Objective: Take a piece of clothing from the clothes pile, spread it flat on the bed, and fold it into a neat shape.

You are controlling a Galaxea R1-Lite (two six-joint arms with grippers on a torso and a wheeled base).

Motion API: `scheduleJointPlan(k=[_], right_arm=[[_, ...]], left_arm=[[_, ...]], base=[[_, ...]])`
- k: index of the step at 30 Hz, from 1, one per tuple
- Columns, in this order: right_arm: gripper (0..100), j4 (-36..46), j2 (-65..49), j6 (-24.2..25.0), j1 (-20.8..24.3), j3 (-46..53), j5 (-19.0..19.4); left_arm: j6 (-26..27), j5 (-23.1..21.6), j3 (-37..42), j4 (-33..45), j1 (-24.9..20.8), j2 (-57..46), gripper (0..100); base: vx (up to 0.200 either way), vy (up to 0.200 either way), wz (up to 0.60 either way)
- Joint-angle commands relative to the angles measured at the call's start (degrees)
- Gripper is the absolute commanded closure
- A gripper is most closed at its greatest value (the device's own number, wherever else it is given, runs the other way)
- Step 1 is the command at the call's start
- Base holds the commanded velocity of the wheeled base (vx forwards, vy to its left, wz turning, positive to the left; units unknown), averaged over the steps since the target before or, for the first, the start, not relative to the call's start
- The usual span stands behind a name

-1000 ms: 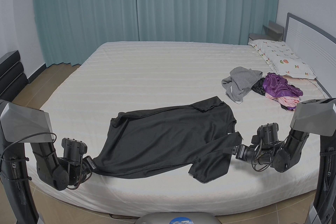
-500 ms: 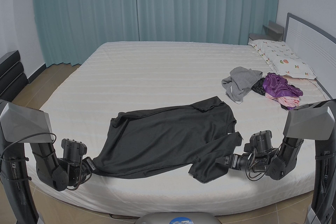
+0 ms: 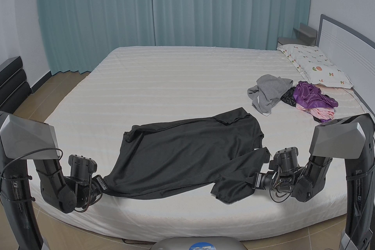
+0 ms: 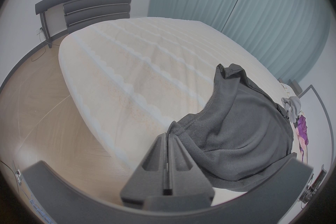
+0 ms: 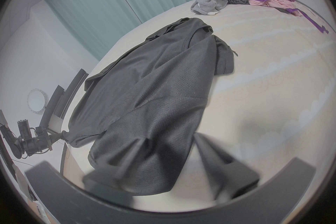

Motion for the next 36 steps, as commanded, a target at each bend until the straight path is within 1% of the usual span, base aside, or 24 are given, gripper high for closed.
scheduleJointPlan(k=[1, 4, 8, 9, 11, 14, 16, 18, 21, 24, 27, 30, 32, 35, 36], right_arm=[[100, -0.13, -0.55, 0.38, -0.33, 0.77, -0.03], [100, -0.05, -3.10, 0.56, -1.38, 3.15, 0.24], [100, -0.13, -5.21, 0.73, -1.73, 5.43, 0.41], [100, -0.22, -6.96, 1.70, -2.70, 7.63, 0.59], [100, -0.22, -8.11, 2.32, -3.14, 8.51, 1.03], [100, -0.13, -13.82, 3.20, -4.72, 13.96, 4.28], [100, -0.05, -16.28, 3.20, -5.16, 17.21, 5.69], [100, -0.22, -17.60, 2.93, -5.42, 20.29, 6.04], [100, -0.31, -18.04, 2.23, -5.69, 23.63, 6.13], [100, -2.07, -18.48, 1.53, -5.86, 27.76, 6.13], [100, -3.39, -18.21, 1.35, -6.04, 29.87, 6.04], [100, -3.47, -18.30, 0.56, -5.95, 31.54, 5.95], [100, -3.65, -17.42, -0.76, -6.04, 31.18, 5.95], [100, -3.91, -15.05, -1.20, -6.30, 30.13, 5.86], [0, -4.09, -14.79, -1.20, -6.39, 30.04, 5.86]], left_arm=[[0.04, 0.03, 0.16, 0.06, 0.01, -0.14, 100], [0.04, -0.06, 0.34, -0.02, 0.09, -0.05, 100], [0.13, -0.06, 0.42, -0.02, 0.09, 0.12, 100], [0.21, -0.06, 0.60, 0.15, 0.09, -0.14, 100], [0.48, -0.06, 0.60, 0.33, 0.09, -0.23, 100], [2.76, -0.06, 2.09, 0.33, 0.09, -0.84, 100], [4.08, -0.06, 3.06, 0.24, 0.01, -1.11, 100], [5.14, -0.06, 3.85, 0.33, -0.08, -1.28, 100], [6.37, -0.06, 4.82, 0.24, -0.26, -1.63, 100], [8.12, -0.14, 6.22, 0.50, -0.52, -2.86, 100], [8.48, -0.14, 6.93, 0.59, -0.96, -2.86, 100], [9.09, -0.14, 7.28, 0.59, -1.14, -2.60, 100], [9.62, -0.14, 7.54, 0.59, -1.14, -2.34, 100], [9.71, -0.14, 7.72, 0.59, -1.22, -2.25, 100], [9.71, -0.14, 7.72, 0.59, -1.22, -2.25, 100]], base=[[0.000, 0.000, 0.00], [0.000, 0.000, 0.00], [0.000, 0.000, 0.00], [0.000, 0.000, 0.00], [0.000, 0.000, 0.00], [0.000, 0.000, 0.00], [0.000, 0.000, 0.00], [0.000, 0.000, 0.00], [0.000, 0.000, 0.00], [0.000, 0.000, 0.00], [0.000, 0.000, 0.00], [0.000, 0.000, 0.00], [0.000, 0.000, 0.00], [0.000, 0.000, 0.00], [0.000, 0.000, 0.00]])
